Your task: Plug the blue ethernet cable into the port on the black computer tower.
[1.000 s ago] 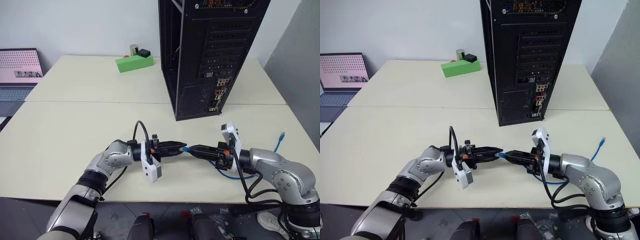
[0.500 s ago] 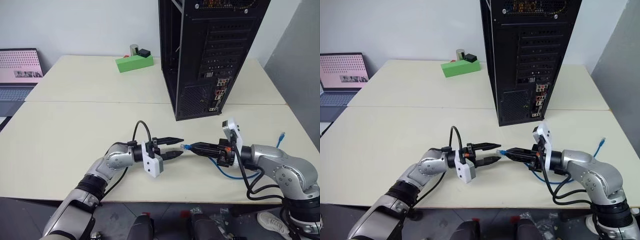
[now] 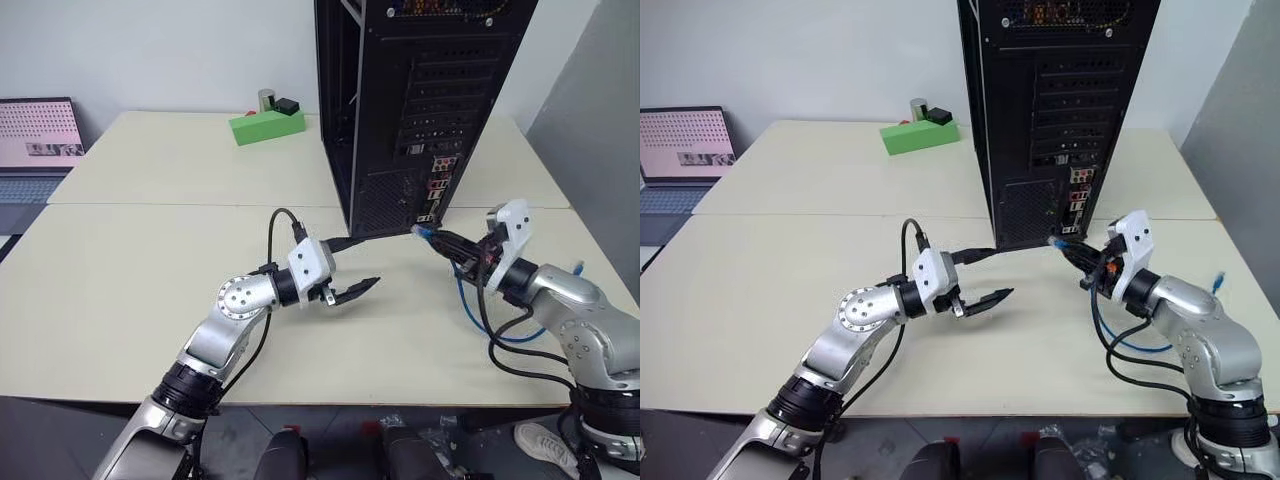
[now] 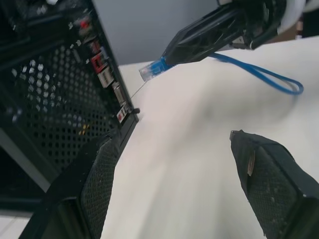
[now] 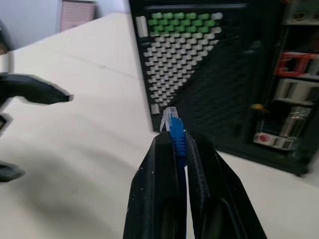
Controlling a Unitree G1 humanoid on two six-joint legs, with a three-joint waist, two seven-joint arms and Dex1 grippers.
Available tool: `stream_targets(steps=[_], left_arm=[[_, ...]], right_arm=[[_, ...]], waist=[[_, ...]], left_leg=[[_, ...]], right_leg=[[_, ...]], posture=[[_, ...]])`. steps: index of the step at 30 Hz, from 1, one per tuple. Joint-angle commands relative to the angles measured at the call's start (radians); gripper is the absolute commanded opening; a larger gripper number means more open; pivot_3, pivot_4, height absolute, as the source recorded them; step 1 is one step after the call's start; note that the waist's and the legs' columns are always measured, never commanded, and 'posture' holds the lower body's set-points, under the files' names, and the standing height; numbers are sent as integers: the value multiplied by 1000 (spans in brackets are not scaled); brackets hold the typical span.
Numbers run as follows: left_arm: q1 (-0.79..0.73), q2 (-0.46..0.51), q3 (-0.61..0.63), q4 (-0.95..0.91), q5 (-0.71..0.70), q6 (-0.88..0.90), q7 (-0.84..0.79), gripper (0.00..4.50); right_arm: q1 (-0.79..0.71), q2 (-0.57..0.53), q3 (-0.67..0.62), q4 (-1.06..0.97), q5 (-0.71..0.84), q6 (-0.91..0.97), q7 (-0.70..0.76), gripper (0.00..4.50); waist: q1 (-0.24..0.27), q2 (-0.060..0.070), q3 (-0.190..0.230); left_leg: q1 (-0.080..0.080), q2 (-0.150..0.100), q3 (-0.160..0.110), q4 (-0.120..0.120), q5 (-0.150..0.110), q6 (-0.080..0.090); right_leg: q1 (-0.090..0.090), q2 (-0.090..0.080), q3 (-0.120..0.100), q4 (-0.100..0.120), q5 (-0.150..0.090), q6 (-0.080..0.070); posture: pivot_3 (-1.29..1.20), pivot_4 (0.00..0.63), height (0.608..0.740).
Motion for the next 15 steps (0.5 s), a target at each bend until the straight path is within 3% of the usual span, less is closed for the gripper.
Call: stream_targets(steps=[1,7,15], left_arm=[[-41,-43,10,-69,43,88,75,3737],[-78,-138,40,-44,96,158,191,3737],[-105,-201,37,-31,148,153,242,3737]], right_arm=[[-69,53,7,30,-96,-47,-143,0],[-147,141,19,117,-175,-78,-240,0],[-161,173,7,113,-217,-43,-299,0]], waist=[[2,0,0],[4,0,0],[4,0,0]], left_leg=[[0,0,0,0,0,0],[-1,0,0,0,0,0],[-1,0,0,0,0,0]], right_leg=[[0,0,0,0,0,0],[0,-1,0,-1,0,0],[-1,-1,0,0,0,0]], posture=[[0,150,740],[0,150,740],[0,150,740]])
